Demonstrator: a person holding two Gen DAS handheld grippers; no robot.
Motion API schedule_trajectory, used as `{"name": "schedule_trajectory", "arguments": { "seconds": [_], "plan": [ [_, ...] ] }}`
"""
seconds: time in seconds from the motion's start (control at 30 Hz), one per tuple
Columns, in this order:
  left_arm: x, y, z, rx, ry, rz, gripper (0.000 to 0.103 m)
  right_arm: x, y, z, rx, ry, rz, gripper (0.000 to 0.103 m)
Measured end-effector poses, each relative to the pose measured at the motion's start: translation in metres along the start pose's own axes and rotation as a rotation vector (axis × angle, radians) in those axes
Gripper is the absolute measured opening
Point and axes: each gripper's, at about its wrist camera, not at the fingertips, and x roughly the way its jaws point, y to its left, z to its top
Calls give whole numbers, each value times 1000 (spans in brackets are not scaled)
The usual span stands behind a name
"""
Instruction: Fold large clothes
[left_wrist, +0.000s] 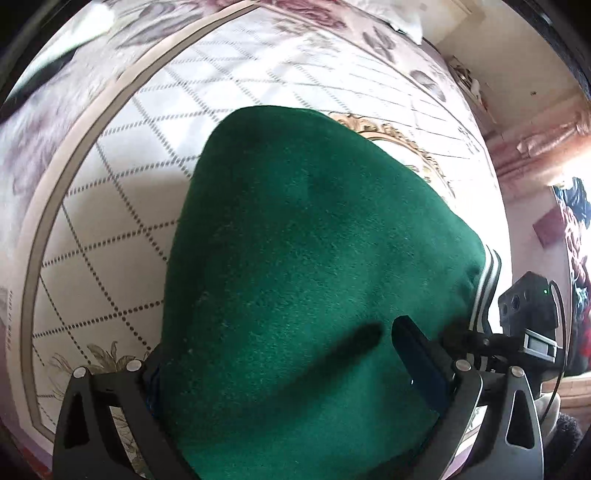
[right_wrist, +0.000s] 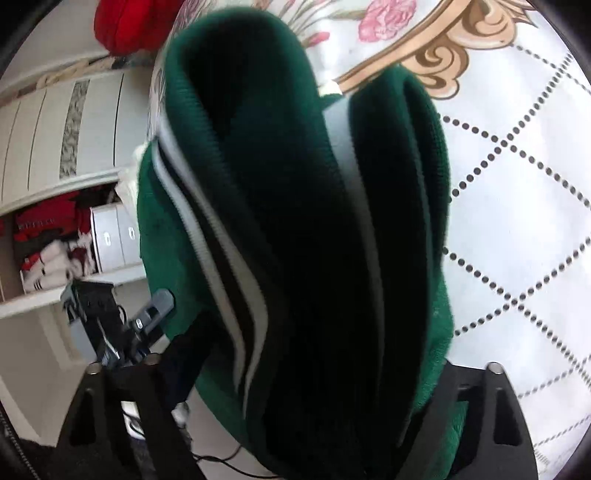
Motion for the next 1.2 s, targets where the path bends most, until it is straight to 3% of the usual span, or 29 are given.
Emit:
{"name": "schedule_trajectory", "arguments": {
  "seconds": [0.07, 0.37, 0.57, 0.87, 1.2],
  "plan": [
    [-4, -4, 5, -5, 0, -16, 103, -7, -1, -2, 30, -16, 11, 71],
    [-17, -26, 30, -4, -15, -45, 103, -46, 17, 2, 71, -67, 41, 63],
    [-12, -52, 70, 1, -39, -61, 103, -84, 34, 44, 51, -114, 48, 63],
    [12, -108, 174, 36, -71, -100, 103, -141, 68, 150, 31, -196, 43, 62],
    [47, -151, 293, 84, -87, -108, 103, -228, 82, 328, 16, -259, 24, 62]
  ]
}}
